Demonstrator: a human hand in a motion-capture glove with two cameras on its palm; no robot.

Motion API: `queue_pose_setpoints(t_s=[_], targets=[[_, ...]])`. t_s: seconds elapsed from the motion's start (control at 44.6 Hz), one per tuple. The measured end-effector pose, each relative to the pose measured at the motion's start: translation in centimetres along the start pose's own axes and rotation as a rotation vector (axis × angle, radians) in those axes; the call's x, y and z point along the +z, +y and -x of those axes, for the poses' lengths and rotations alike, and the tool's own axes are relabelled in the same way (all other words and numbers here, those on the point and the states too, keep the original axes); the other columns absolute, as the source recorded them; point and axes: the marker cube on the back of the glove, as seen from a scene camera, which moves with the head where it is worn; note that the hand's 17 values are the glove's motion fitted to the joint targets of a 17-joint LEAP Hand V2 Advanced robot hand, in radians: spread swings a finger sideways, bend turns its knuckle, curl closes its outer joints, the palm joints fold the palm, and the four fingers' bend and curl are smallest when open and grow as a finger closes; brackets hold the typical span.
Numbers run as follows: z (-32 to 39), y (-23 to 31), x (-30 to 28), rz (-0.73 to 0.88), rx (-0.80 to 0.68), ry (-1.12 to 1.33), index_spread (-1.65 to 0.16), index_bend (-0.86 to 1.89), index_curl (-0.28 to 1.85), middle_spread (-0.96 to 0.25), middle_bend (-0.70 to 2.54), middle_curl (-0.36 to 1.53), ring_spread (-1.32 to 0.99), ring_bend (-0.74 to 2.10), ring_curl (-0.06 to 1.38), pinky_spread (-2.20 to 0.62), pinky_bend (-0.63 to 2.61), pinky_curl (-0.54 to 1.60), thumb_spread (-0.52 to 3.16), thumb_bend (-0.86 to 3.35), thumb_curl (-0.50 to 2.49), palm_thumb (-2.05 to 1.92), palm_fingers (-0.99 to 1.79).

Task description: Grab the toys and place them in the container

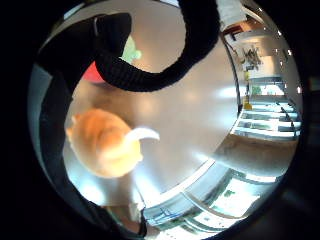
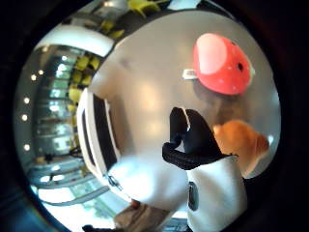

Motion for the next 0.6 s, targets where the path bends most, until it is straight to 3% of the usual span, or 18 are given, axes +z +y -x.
queue_pose_setpoints(t_s=[0.045, 0.157, 0.291, 0.403, 0.493, 0.605], targets=[[2.6, -1.1, 0.3, 0.025, -0.055, -0.002, -0.28, 0.05, 0.08, 0.00, 0.13, 0.13, -0.03, 0.40, 0.18, 0.00, 1.17, 0.37, 1.33, 0.13, 0.19, 0.21, -0.23], [4.7, -2.4, 0.8, 0.082, 0.115, 0.134, -0.28, 0.06, 0.09, 0.00, 0.12, 0.14, -0.01, 0.31, 0.17, 0.02, 1.26, 0.39, 1.34, 0.12, 0.22, 0.24, -0.28], [4.5, -3.9, 2.6, 0.167, 0.239, 0.056, -0.28, 0.07, 0.10, 0.03, 0.06, 0.13, 0.03, 0.12, 0.15, 0.07, 1.40, 0.42, 1.32, 0.10, 0.23, 0.24, -0.41], [4.1, -4.3, 5.0, 0.314, 0.194, -0.105, -0.28, 0.07, 0.11, 0.04, 0.03, 0.12, 0.05, 0.12, 0.13, 0.09, 1.48, 0.43, 1.29, 0.08, 0.25, 0.25, -0.45], [3.7, -4.5, 5.3, 0.286, 0.209, -0.142, -0.29, 0.06, 0.11, 0.04, 0.02, 0.10, 0.06, 0.15, 0.14, 0.10, 1.53, 0.44, 1.28, 0.07, 0.26, 0.27, -0.44], [4.8, -4.4, 3.4, 0.147, 0.279, -0.109, -0.31, 0.16, 0.13, 0.02, 0.19, 0.13, 0.03, 0.46, 0.22, -0.02, 1.35, 0.39, 1.38, 0.17, 0.32, 0.44, 0.09]])
